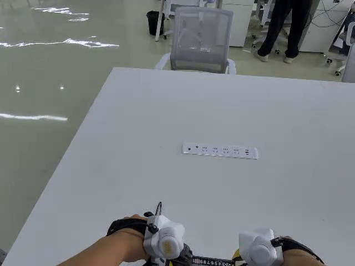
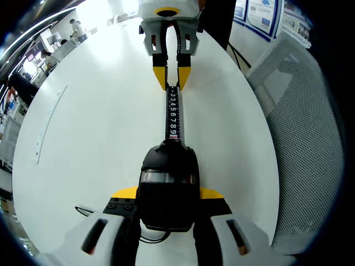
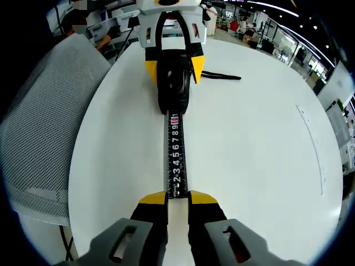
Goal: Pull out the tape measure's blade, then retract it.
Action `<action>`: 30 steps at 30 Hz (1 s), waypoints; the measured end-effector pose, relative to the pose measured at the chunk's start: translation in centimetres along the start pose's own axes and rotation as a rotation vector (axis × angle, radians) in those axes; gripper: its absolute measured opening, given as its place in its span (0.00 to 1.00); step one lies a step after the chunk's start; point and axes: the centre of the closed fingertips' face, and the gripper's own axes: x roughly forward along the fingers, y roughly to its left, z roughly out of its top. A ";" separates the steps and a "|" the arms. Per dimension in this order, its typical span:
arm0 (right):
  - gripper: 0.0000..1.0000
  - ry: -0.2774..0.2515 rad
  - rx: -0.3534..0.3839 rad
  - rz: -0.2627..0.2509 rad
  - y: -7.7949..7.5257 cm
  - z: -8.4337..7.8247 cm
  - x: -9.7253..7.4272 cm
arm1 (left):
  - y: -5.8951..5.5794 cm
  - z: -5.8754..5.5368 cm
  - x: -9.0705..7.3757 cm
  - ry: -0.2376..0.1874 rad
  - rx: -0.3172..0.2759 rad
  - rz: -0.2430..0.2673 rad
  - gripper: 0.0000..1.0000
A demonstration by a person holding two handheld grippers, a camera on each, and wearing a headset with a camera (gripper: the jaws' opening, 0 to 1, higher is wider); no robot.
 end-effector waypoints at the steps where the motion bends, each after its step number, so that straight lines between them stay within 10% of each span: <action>1: 0.12 0.000 -0.003 -0.002 0.0 0.0 0.0 | 0.0 0.0 0.0 0.000 0.000 0.000 0.32; 30: 0.12 0.022 0.011 -0.025 -0.1 -2.5 -1.3 | 0.0 -0.1 0.1 -0.004 -0.006 0.009 0.32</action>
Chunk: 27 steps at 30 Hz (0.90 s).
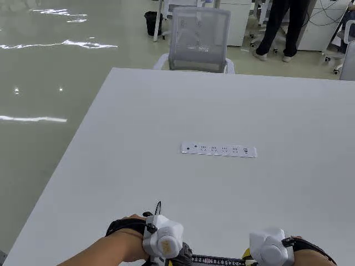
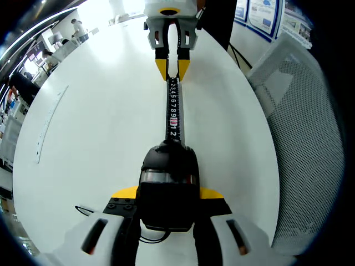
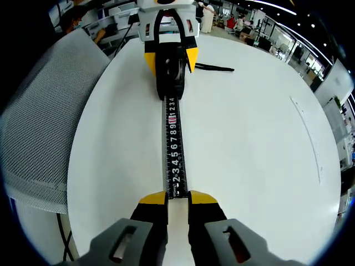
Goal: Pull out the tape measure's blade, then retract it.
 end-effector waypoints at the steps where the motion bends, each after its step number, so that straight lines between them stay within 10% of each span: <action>1: 0.12 0.001 0.001 -0.001 0.0 -0.1 0.0 | 0.0 0.0 0.0 0.001 0.000 0.001 0.32; 27: 0.12 0.036 0.010 0.000 -0.3 -2.4 -1.1 | 0.0 0.2 0.0 -0.007 -0.016 0.013 0.32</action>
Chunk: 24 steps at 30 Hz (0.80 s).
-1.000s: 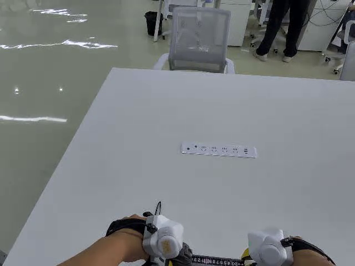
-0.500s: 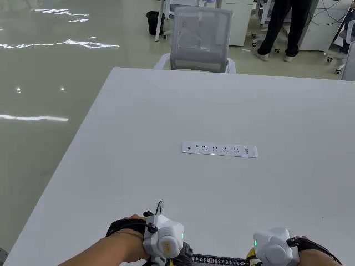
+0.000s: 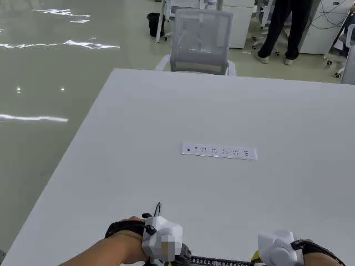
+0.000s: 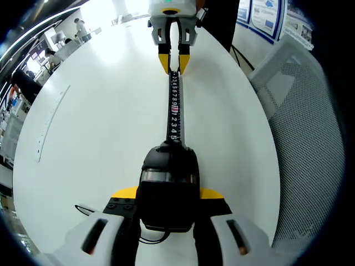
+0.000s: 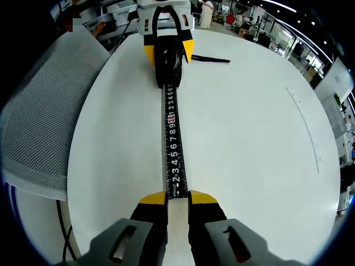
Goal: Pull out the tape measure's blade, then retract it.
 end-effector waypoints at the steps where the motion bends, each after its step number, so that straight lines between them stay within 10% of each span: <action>1: 0.12 0.001 0.000 0.000 0.0 -0.1 0.0 | 0.0 0.0 0.0 0.000 -0.001 0.000 0.32; 24: 0.12 0.040 0.031 0.000 -0.4 -2.4 -0.8 | 0.0 -0.1 0.1 -0.001 -0.007 0.001 0.32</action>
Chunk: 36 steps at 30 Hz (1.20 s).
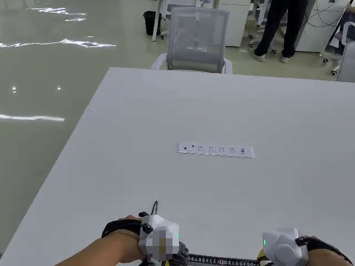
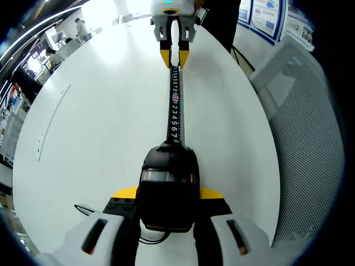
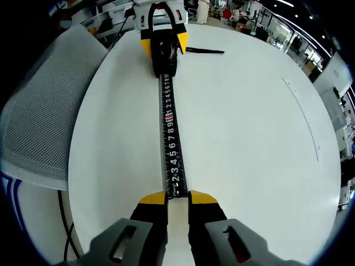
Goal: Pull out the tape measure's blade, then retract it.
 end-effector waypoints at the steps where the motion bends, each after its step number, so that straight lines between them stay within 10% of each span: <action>1: 0.12 0.002 -0.002 0.000 0.0 -0.1 0.0 | 0.0 0.0 0.0 0.000 0.000 0.000 0.32; 36: 0.12 0.036 0.006 -0.014 -0.2 -3.0 -1.2 | 0.1 0.1 0.0 -0.005 -0.006 0.003 0.32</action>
